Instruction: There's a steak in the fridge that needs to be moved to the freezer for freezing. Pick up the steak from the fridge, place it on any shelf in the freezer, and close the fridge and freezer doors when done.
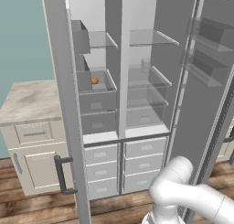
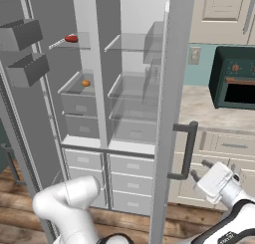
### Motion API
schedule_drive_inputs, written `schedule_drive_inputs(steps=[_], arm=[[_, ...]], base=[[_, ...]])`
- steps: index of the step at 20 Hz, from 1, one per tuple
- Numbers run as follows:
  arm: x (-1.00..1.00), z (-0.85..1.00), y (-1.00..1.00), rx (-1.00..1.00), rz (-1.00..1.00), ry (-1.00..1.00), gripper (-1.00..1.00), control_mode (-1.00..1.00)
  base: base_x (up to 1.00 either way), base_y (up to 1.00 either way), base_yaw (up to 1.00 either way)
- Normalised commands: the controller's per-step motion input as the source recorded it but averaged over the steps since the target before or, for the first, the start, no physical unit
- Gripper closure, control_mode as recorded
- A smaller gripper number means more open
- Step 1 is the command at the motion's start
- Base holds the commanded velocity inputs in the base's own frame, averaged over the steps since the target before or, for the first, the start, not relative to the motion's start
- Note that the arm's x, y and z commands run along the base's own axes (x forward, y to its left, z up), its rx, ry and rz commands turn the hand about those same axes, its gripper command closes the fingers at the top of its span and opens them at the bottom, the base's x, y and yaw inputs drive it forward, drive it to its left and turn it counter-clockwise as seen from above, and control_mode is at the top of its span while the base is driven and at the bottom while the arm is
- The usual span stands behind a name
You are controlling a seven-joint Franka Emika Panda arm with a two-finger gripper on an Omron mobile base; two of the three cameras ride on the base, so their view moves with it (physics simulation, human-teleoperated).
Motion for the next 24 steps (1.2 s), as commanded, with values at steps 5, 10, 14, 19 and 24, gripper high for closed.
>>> schedule_drive_inputs(steps=[5,10,14,19,24], arm=[[0.22,-0.34,0.0,-0.01,-0.13,-0.17,-1.0,-1.0],[0.19,-0.15,0.0,-0.06,-0.05,-0.06,-1.0,-1.0],[0.1,0.0,0.0,0.0,0.05,0.11,-1.0,-1.0],[0.11,0.0,0.12,-0.01,0.09,0.21,-1.0,-1.0],[0.1,0.0,0.18,-0.01,0.02,0.14,-1.0,-1.0]], base=[[0.0,0.0,0.0],[0.0,0.0,0.0],[0.0,0.0,0.0],[0.0,0.0,0.0],[0.0,0.0,0.0]])
